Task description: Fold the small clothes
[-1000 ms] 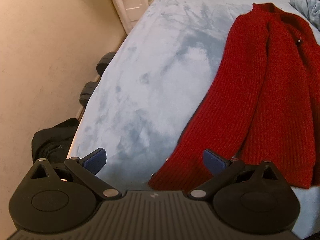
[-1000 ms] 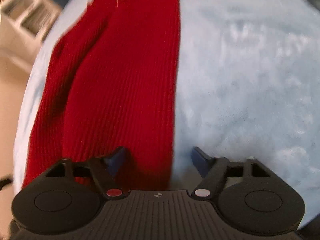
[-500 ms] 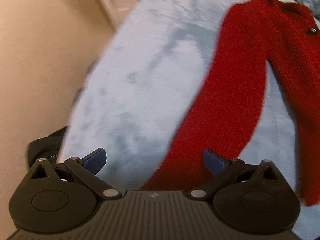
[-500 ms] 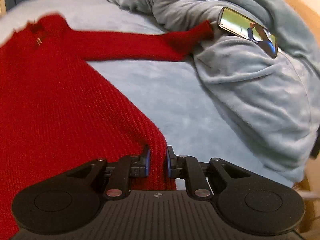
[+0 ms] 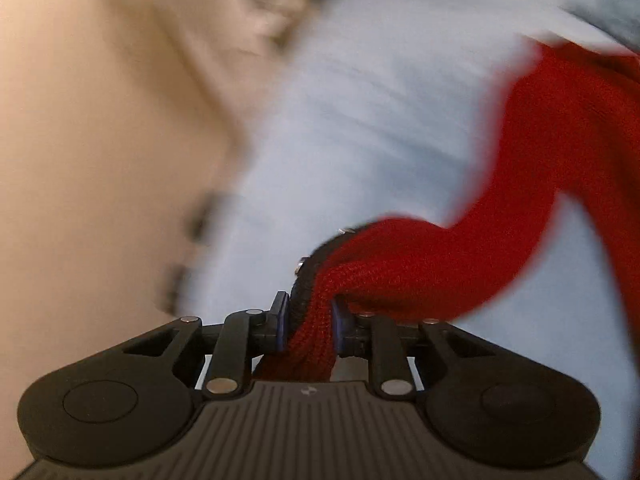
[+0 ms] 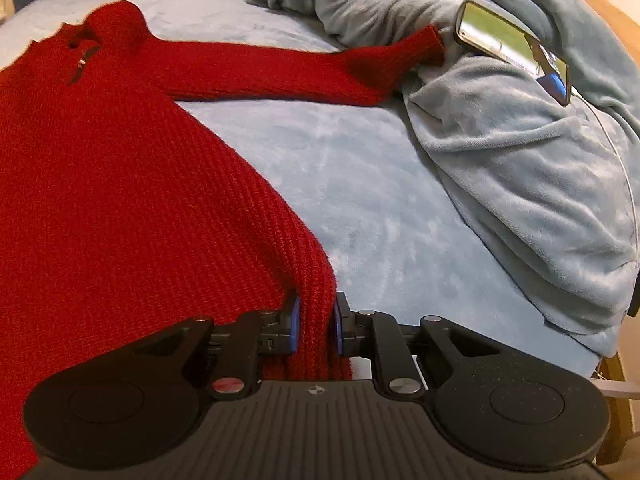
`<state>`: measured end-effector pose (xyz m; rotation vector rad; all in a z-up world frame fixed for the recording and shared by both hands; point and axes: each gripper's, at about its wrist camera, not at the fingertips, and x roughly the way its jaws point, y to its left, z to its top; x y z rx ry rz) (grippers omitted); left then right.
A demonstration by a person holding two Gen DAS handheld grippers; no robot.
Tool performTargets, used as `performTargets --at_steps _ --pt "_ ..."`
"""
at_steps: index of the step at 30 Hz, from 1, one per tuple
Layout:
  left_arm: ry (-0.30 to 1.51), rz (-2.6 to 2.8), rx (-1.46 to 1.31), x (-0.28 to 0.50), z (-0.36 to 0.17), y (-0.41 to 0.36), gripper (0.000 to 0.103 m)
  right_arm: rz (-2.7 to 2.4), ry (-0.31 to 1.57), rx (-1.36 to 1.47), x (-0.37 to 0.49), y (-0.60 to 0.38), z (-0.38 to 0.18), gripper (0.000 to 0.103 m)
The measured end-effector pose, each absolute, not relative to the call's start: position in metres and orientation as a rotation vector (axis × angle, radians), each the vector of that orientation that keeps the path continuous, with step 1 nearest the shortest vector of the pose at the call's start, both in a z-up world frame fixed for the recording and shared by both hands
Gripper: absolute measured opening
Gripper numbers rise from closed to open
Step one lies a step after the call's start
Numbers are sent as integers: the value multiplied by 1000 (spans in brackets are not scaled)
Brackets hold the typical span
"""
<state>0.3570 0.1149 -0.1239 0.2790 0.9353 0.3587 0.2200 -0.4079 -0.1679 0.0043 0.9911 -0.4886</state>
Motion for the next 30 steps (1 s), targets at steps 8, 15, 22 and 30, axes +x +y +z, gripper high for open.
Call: performTargets --at_steps 8,15,22,30 --pt "838 365 78 372 -84 130 103 -502 964 96 207 -419 -161 31" --pt "937 -157 93 243 -115 21 103 -523 942 187 168 -430 -150 46" --pt "1046 -429 190 165 -164 -78 103 -386 929 307 127 -408 -147 55" --pt "1190 -223 296 201 -194 -69 103 -264 930 217 120 -377 -150 61"
